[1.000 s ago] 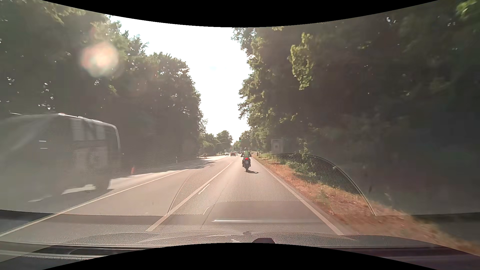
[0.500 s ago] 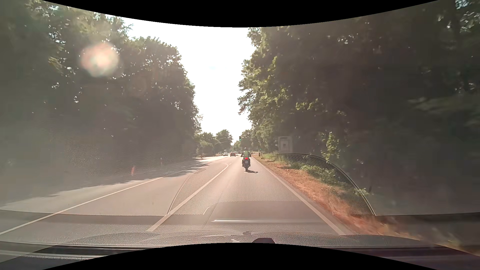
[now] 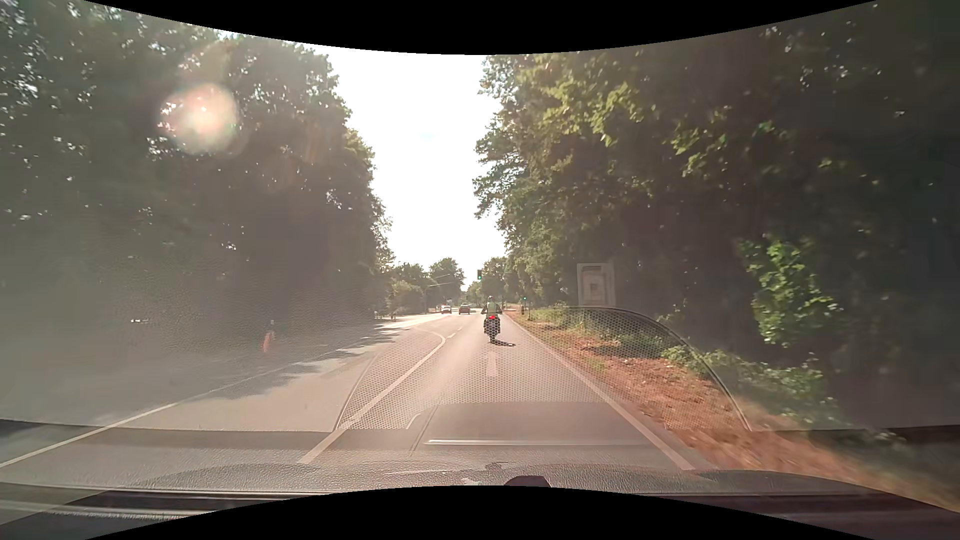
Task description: Follow the waypoints while adhering to traffic rules and regulations
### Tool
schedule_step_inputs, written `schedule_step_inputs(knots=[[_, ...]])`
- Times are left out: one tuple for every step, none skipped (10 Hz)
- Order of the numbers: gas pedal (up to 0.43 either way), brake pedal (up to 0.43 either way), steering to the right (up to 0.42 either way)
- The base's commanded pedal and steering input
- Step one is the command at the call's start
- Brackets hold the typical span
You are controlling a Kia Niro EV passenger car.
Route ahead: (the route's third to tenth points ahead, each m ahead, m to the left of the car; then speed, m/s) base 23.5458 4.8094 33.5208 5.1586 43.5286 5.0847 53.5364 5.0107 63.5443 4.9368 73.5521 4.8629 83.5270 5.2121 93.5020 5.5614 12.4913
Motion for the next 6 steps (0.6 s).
schedule_step_inputs(knots=[[0.189, 0.0, -0.002], [0.189, 0.0, -0.002], [0.189, 0.0, -0.001], [0.189, 0.0, 0.0], [0.189, 0.0, 0.0], [0.189, 0.0, 0.0]])
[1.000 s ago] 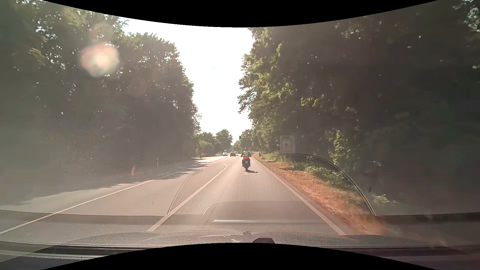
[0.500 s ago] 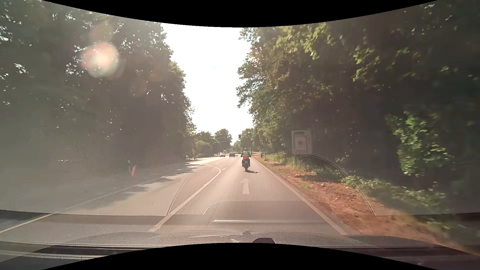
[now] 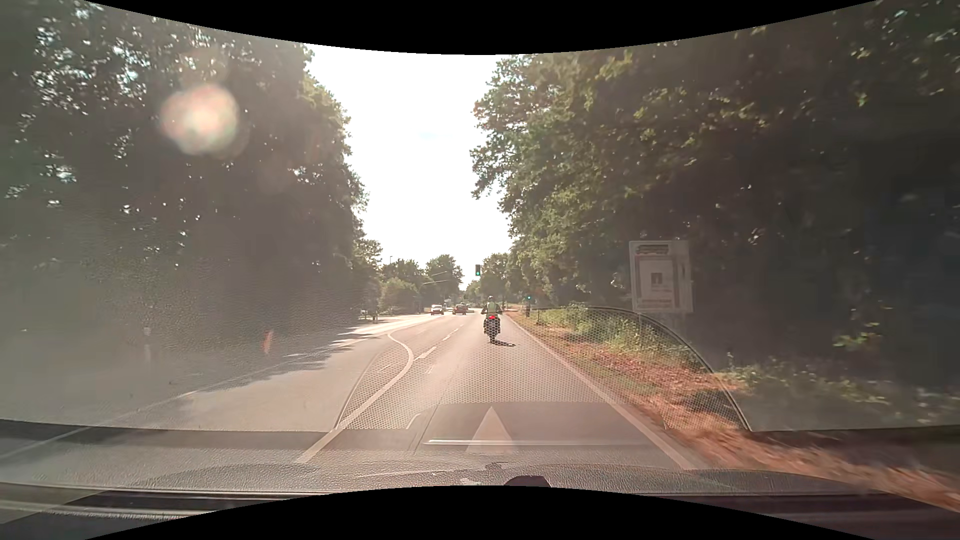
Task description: Follow the waypoints while adhering to traffic rules and regulations
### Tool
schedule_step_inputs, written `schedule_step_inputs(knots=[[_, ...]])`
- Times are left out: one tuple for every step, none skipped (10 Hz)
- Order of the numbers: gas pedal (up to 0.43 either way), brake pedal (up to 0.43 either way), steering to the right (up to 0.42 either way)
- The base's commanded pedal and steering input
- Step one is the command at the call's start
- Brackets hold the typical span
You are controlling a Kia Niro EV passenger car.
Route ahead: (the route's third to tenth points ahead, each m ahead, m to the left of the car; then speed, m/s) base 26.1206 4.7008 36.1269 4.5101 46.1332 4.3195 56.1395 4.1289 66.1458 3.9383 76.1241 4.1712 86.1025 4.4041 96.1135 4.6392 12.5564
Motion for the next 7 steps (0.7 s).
schedule_step_inputs(knots=[[0.189, 0.0, 0.0], [0.189, 0.0, 0.0], [0.189, 0.0, 0.0], [0.189, 0.0, 0.0], [0.189, 0.0, 0.0], [0.189, 0.0, 0.0], [0.177, 0.0, 0.0]])
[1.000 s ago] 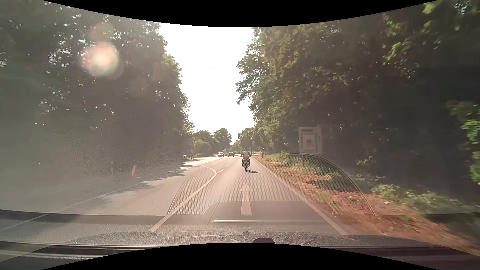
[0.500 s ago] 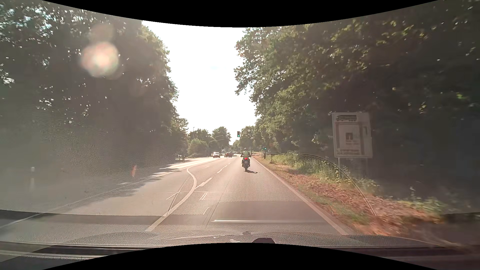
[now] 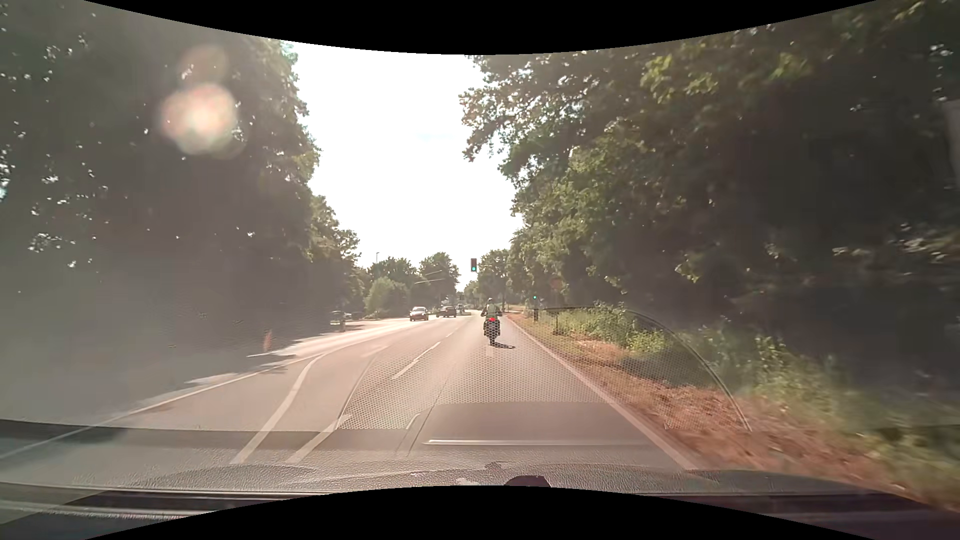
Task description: Follow the waypoints while adhering to traffic rules and regulations
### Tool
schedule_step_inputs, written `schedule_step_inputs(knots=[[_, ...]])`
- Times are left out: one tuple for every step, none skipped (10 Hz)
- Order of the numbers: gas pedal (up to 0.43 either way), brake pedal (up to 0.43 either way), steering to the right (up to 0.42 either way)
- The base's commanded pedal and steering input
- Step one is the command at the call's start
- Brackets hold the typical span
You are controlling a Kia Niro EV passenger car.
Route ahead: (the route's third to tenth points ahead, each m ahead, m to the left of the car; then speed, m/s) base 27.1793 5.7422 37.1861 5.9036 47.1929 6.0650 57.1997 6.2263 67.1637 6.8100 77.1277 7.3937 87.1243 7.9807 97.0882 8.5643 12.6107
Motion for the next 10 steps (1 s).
schedule_step_inputs(knots=[[0.177, 0.0, 0.0], [0.177, 0.0, 0.0], [0.177, 0.0, 0.0], [0.177, 0.0, 0.0], [0.177, 0.0, 0.0], [0.177, 0.0, 0.0], [0.177, 0.0, 0.0], [0.177, 0.0, 0.0], [0.177, 0.0, 0.0], [0.177, 0.0, 0.0]])
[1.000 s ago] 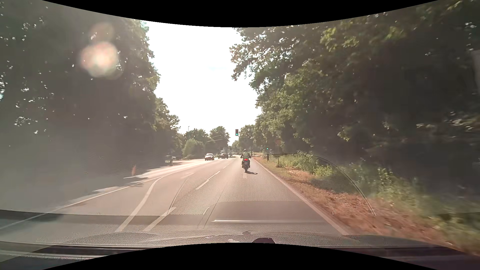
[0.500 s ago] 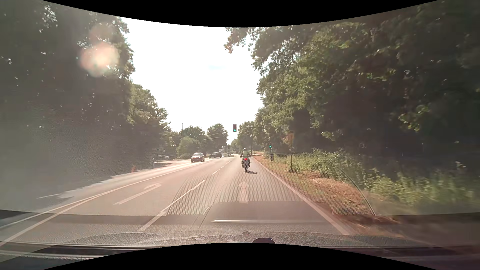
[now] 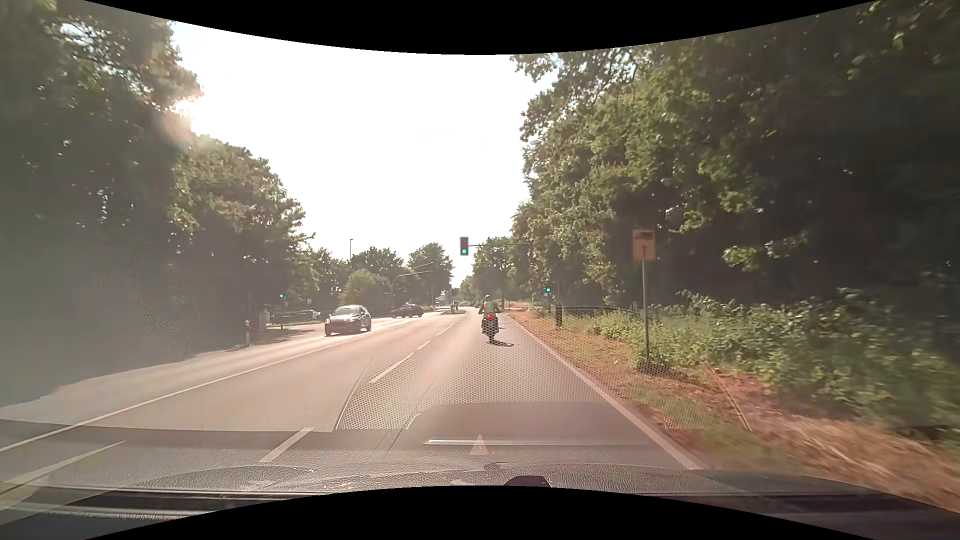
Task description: Follow the waypoints while adhering to traffic rules and regulations
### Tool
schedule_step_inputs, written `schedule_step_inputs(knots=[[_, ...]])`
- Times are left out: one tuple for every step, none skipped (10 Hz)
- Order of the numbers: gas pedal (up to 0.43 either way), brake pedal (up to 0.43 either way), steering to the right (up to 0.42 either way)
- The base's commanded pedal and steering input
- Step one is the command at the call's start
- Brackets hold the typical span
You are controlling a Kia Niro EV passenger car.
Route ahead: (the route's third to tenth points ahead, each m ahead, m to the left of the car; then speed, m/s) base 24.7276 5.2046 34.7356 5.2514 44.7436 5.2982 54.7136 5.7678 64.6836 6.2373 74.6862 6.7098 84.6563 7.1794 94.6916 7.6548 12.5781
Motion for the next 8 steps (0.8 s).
schedule_step_inputs(knots=[[0.177, 0.0, -0.001], [0.177, 0.0, 0.0], [0.177, 0.0, -0.001], [0.177, 0.0, -0.001], [0.177, 0.0, -0.001], [0.177, 0.0, -0.002], [0.177, 0.0, -0.002], [0.177, 0.0, -0.003]])
